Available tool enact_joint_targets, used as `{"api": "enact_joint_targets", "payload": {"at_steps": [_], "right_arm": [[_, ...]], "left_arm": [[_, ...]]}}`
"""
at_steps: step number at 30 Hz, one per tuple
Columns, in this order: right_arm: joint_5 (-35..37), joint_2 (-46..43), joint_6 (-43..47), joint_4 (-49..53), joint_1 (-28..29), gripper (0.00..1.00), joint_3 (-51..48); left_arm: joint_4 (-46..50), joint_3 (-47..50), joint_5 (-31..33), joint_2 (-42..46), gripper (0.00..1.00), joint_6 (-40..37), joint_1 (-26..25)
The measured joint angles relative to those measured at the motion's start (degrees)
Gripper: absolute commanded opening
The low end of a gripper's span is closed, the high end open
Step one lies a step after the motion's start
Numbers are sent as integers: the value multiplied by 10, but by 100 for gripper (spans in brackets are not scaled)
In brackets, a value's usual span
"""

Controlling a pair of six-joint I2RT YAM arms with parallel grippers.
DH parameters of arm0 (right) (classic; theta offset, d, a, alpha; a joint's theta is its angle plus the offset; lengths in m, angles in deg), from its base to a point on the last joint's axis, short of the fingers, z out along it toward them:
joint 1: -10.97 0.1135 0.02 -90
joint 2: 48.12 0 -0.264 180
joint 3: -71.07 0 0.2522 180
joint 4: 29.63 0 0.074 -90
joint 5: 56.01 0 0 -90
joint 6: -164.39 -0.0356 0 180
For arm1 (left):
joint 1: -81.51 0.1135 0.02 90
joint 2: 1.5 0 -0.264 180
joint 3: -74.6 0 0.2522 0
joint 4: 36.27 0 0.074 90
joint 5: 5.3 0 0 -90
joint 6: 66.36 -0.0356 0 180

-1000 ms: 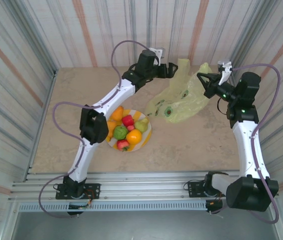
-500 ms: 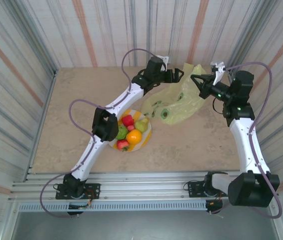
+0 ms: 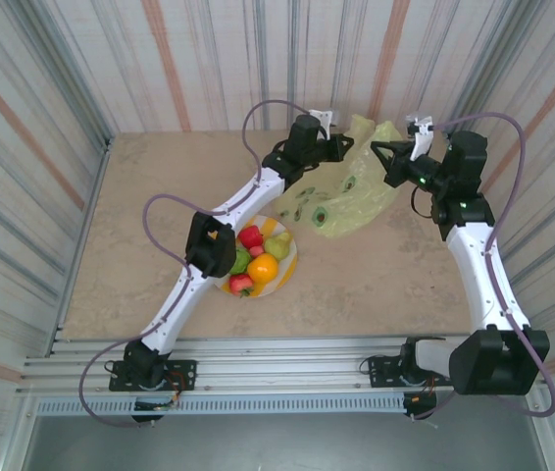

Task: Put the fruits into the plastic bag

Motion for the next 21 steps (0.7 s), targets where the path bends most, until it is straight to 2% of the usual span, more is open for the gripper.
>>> {"api": "enact_joint_targets", "payload": {"at_steps": [7, 10, 14, 18, 20, 21], "right_arm": [[172, -31, -18, 8, -10, 0, -36], [219, -34, -23, 7, -13, 0, -46], [264, -34, -31, 4, -13, 1, -49], [339, -31, -55, -11, -13, 43, -56], [371, -25, -68, -16, -13, 57, -68], [382, -22, -75, -15, -13, 60, -78]], "left_arm": [[-25, -1, 0, 24, 0, -2, 28], [-40, 19, -6, 66, 0, -2, 47], [-76, 97, -17, 163, 0, -2, 65], [-137, 170, -47, 251, 0, -2, 64], [-176, 217, -71, 286, 0, -2, 61], [-203, 253, -84, 305, 0, -5, 60]]}}
